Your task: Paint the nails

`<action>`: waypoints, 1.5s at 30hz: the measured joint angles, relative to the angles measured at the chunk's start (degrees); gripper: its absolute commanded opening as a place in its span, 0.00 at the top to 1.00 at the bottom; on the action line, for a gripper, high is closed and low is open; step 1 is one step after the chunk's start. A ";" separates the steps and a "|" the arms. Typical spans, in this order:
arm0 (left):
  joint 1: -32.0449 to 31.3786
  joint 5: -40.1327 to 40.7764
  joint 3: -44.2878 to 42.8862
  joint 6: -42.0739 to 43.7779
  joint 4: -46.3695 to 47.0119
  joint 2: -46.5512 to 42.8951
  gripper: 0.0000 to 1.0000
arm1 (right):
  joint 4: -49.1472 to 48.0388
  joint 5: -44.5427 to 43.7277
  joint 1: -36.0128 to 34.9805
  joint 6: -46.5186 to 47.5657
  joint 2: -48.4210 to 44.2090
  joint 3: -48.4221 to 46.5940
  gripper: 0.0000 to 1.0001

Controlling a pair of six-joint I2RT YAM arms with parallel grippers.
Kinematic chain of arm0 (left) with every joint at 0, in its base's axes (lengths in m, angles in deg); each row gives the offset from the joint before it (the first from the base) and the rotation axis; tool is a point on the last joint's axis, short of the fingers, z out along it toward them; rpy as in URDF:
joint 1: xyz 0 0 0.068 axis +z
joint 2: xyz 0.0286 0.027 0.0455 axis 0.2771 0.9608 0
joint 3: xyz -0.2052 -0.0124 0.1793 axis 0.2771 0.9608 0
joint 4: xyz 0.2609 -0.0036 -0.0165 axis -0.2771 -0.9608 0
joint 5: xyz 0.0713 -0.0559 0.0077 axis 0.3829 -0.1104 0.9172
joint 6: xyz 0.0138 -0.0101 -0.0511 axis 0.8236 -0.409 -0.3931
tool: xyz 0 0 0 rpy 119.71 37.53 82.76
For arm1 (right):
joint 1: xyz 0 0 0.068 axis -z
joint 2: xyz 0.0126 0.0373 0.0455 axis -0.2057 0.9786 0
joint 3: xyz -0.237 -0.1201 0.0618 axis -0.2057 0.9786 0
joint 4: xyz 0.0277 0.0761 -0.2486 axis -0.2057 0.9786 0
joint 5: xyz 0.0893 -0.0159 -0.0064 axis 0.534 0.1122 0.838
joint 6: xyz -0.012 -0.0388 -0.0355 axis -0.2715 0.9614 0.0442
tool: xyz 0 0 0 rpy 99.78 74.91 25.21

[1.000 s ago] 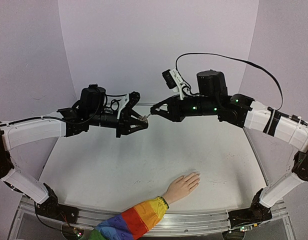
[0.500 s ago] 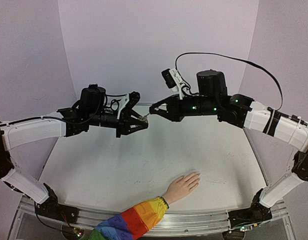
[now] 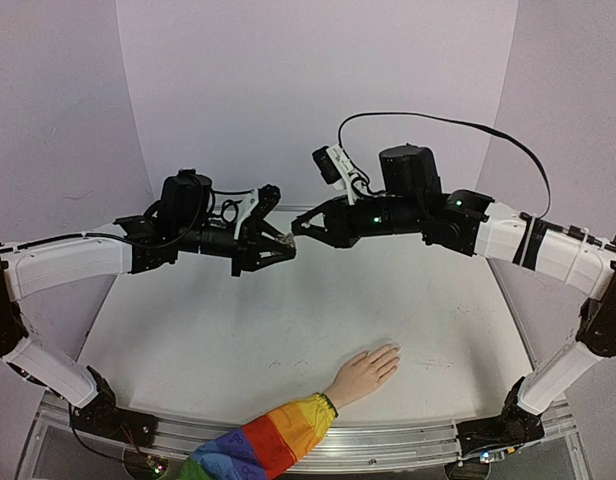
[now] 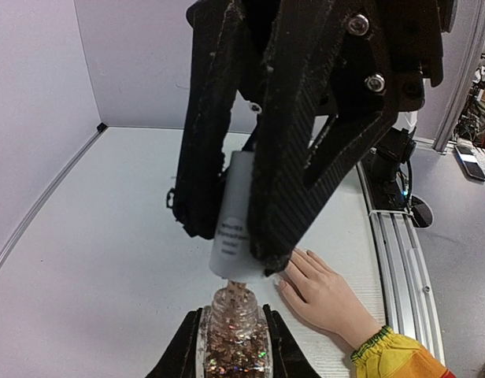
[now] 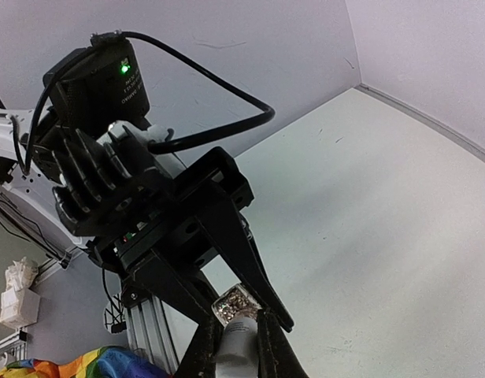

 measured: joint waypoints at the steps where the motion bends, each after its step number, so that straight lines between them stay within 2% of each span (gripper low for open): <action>1: 0.00 -0.09 0.00 0.00 -0.04 0.00 1.00 | 0.02 0.22 0.00 0.00 0.24 -0.26 1.00; 12: 0.28 -1.62 0.00 1.07 -1.79 -0.07 1.00 | 4.37 5.14 0.22 0.13 4.81 -4.52 1.00; 20: 0.26 -4.74 0.00 3.15 -2.14 -1.27 1.00 | 7.72 18.86 3.30 4.24 7.56 -8.61 1.00; 26: -0.09 -1.90 -2.01 3.74 -6.49 -0.39 1.00 | 13.16 21.97 4.44 9.88 11.52 -13.57 1.00; 29: -0.83 3.58 -4.17 4.59 -8.79 1.33 1.00 | 15.21 19.67 5.09 10.03 12.70 -15.06 1.00; 32: -1.66 11.21 -6.38 4.44 -9.84 3.82 1.00 | 15.02 12.90 5.27 6.29 13.40 -15.37 1.00; 37: -2.97 25.11 -4.66 4.37 -4.37 5.51 1.00 | 10.95 -2.03 2.99 -11.10 15.54 -15.69 1.00; 41: -2.93 33.33 -1.77 4.26 -0.39 6.08 1.00 | 8.85 -10.86 1.03 -20.00 19.41 -18.36 1.00; 43: -3.02 34.73 -0.22 4.13 1.73 6.10 1.00 | 8.85 -13.79 0.22 -22.69 19.78 -18.36 0.93; 45: -3.26 35.65 0.85 3.72 4.11 6.01 1.00 | 8.85 -16.00 -0.33 -23.93 19.65 -18.45 0.78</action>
